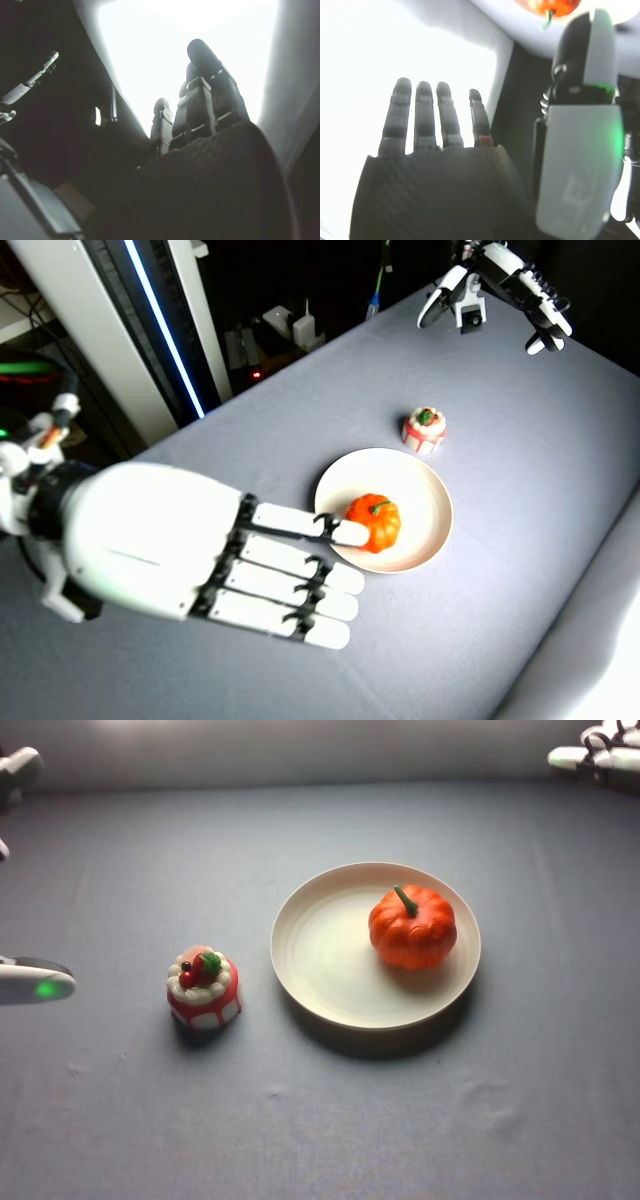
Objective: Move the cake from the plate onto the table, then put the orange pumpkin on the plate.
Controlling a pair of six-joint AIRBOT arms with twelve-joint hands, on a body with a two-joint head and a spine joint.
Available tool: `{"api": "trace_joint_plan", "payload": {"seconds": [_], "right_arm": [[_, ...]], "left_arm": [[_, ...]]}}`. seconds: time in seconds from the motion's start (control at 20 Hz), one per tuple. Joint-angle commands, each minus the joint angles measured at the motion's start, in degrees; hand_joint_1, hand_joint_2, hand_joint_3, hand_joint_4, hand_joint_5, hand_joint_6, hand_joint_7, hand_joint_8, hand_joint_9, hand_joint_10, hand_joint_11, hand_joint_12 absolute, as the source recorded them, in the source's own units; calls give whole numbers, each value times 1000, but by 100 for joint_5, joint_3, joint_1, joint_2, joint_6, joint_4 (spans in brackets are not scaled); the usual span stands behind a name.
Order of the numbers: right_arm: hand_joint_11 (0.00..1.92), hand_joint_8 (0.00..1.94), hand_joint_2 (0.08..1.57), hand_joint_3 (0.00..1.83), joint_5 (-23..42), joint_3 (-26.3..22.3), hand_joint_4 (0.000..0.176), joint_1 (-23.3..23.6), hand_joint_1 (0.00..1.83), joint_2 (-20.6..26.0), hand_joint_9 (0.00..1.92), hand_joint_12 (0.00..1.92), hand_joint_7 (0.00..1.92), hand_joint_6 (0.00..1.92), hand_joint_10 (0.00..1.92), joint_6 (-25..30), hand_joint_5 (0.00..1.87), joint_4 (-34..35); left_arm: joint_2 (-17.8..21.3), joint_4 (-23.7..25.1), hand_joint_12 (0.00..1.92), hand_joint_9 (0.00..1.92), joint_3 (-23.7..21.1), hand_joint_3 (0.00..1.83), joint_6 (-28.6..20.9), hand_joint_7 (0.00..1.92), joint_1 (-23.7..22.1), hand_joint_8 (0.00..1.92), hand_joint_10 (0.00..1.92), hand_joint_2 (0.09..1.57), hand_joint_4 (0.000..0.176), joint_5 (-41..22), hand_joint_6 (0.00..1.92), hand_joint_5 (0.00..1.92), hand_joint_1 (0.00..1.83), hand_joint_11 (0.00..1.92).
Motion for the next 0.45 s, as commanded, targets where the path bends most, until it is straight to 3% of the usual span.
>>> {"api": "trace_joint_plan", "payload": {"seconds": [0.0,0.05,0.1,0.15,0.2,0.3,0.35,0.4], "right_arm": [[0,0,838,14,651,7,140,44,956,56,0,8,0,7,0,-26,31,128],[22,0,852,17,651,12,143,45,939,52,0,19,0,6,0,-26,31,154],[31,0,859,17,654,31,148,30,911,42,0,24,0,2,0,-26,24,211],[35,0,856,15,655,47,130,7,905,14,0,27,0,1,0,-26,22,235],[31,0,865,15,657,65,123,-9,914,-32,0,27,0,4,0,-26,32,253],[35,0,856,8,713,67,127,-62,892,-50,0,32,0,5,0,-26,37,311],[39,0,867,11,776,71,138,-121,883,-49,0,36,0,4,0,-26,36,378],[49,0,868,9,849,78,135,-187,882,-44,0,43,0,6,0,-26,45,465]], "left_arm": [[70,-187,1449,100,-12,1,-33,0,26,0,1,564,176,-845,1,9,830,0],[76,-189,1432,62,-26,11,-33,0,30,0,0,590,176,-875,3,12,828,0],[76,-192,1250,62,-27,0,-33,0,29,0,4,607,176,-880,4,2,812,0],[74,-203,1104,65,-29,5,-33,0,27,0,7,606,176,-894,3,4,799,0],[68,-233,1155,79,-45,0,-33,0,30,0,15,617,176,-933,1,2,769,0],[46,-246,1329,76,-54,0,-33,0,68,0,25,621,176,-928,3,12,750,0],[37,-277,1276,49,-50,3,-33,0,84,0,18,606,176,-925,1,12,760,0],[25,-312,1266,37,-44,2,-33,0,91,0,15,600,176,-936,0,6,781,0]]}}
